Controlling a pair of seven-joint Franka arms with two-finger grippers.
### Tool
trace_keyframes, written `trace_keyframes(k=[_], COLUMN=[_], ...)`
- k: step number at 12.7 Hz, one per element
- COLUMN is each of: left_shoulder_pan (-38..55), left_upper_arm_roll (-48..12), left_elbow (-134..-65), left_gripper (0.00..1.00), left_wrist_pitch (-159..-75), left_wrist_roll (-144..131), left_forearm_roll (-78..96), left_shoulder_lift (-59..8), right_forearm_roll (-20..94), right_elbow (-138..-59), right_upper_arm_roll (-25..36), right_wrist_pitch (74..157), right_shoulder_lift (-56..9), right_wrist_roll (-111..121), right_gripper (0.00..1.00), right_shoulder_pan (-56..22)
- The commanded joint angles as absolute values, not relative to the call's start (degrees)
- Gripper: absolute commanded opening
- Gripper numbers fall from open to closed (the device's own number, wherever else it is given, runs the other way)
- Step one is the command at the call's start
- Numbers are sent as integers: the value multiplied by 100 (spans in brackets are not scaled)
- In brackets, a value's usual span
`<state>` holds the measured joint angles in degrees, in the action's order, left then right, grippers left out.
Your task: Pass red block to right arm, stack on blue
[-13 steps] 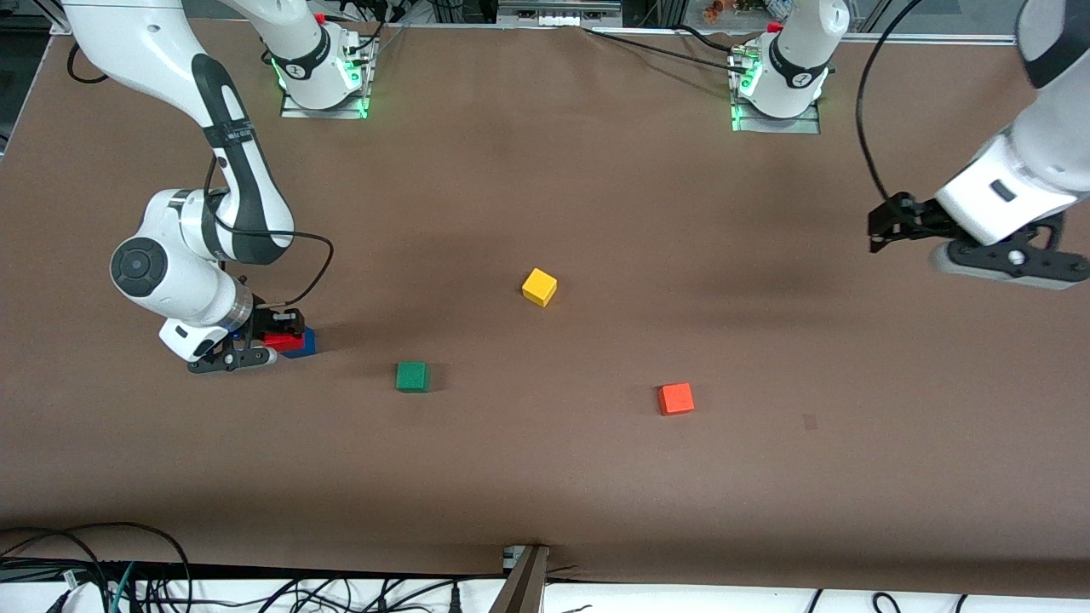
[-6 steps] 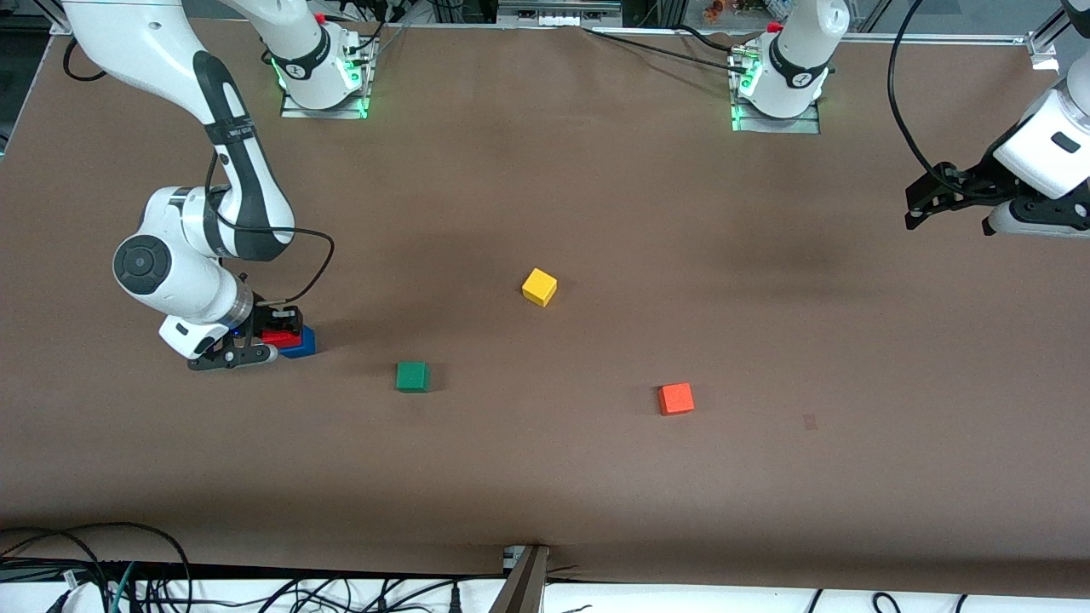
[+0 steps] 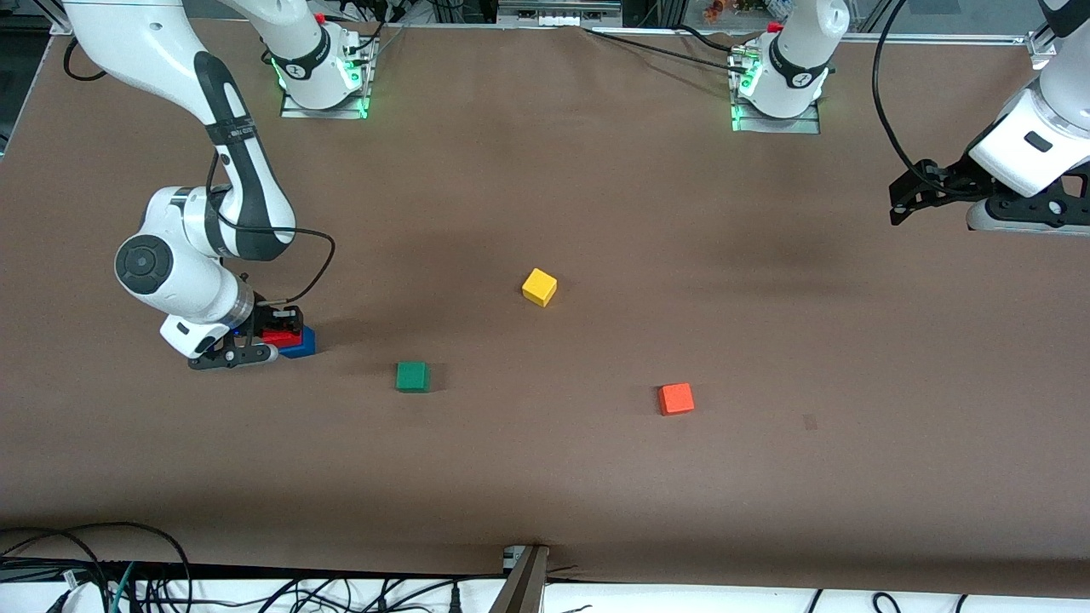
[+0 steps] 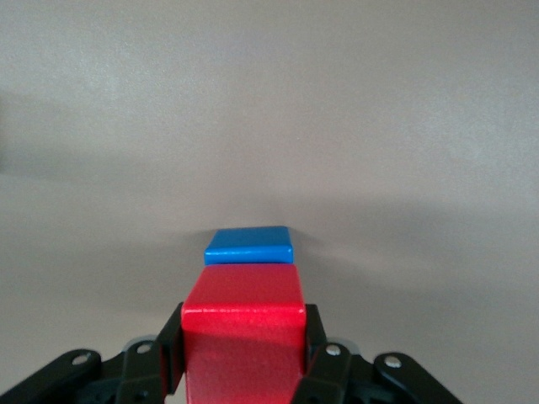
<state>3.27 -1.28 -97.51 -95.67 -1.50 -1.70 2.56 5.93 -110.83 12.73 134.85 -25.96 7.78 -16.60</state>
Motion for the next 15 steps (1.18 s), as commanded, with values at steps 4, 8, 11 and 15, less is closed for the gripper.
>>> trace_keyframes(k=[4,8,11,15], left_shoulder_pan=[53,61,70,70], left_upper_arm_roll=[-519,-518,-519,-527], left_elbow=[-9651,-9606,-9606,-9598], left_gripper=[100,100,100,100], left_wrist_pitch=[-9492,-9483,-9483,-9457], left_wrist_roll=[-501,-448,-448,-475], left_forearm_roll=[-255,-264,-272,-264], left_shoulder_lift=[238,220,220,228], right_forearm_roll=[475,475,466,448], right_elbow=[-11215,-11206,-11101,-10654], right_upper_arm_roll=[1301,1301,1310,1318], right_wrist_pitch=[13685,13685,13641,12967], right_shoulder_lift=[-2549,-2558,-2558,-2523], right_wrist_roll=[650,650,729,747], right_gripper=[11,18,100,100], right_shoulder_pan=[-1714,-1723,-1688,-1652])
